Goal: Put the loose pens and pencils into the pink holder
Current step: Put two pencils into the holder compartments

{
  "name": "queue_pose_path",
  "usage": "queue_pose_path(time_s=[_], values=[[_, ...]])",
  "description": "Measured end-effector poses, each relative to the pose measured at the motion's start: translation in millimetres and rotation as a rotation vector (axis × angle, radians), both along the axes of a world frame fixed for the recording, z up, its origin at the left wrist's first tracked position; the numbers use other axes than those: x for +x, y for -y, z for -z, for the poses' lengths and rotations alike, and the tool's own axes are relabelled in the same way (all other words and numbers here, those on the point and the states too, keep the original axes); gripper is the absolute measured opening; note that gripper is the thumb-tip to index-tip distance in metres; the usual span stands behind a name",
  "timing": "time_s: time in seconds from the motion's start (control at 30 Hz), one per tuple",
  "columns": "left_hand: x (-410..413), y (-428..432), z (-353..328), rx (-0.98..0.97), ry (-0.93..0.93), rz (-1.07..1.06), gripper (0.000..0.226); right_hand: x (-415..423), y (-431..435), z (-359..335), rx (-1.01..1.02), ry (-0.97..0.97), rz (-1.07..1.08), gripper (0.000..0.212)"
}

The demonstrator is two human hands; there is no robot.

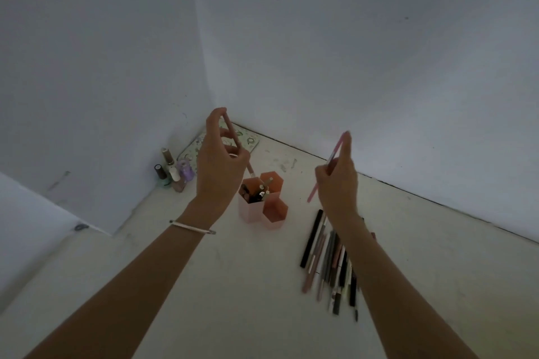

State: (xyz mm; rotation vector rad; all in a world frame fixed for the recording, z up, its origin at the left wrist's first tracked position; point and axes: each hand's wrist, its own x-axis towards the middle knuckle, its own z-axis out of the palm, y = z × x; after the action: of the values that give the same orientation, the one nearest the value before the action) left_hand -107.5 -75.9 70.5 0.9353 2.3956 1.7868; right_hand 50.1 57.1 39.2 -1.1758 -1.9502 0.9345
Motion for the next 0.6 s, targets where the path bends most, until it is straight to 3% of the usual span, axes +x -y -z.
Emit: queue_pose_path(time_s=[0.17,0.3,0.47,0.6], values=[[7.3,7.0,30.1,-0.157,0.012,0.112,0.066,-7.5,9.4,-40.0,0.122,-0.318,-0.024,0.089],[9.5,18.0,48.6,-0.321,-0.131,0.140,0.026,-12.6,30.6,-42.4,0.143,-0.368,-0.091,0.089],[0.8,29.5,36.1,-0.155,-0.118,0.029,0.028,-27.0,59.4,-25.7,0.185,-0.319,-0.241,0.078],[-1.5,32.5,14.7,-0.029,-0.091,-0.064,0.030,-38.1,74.2,-10.7,0.290,-0.096,-0.338,0.053]])
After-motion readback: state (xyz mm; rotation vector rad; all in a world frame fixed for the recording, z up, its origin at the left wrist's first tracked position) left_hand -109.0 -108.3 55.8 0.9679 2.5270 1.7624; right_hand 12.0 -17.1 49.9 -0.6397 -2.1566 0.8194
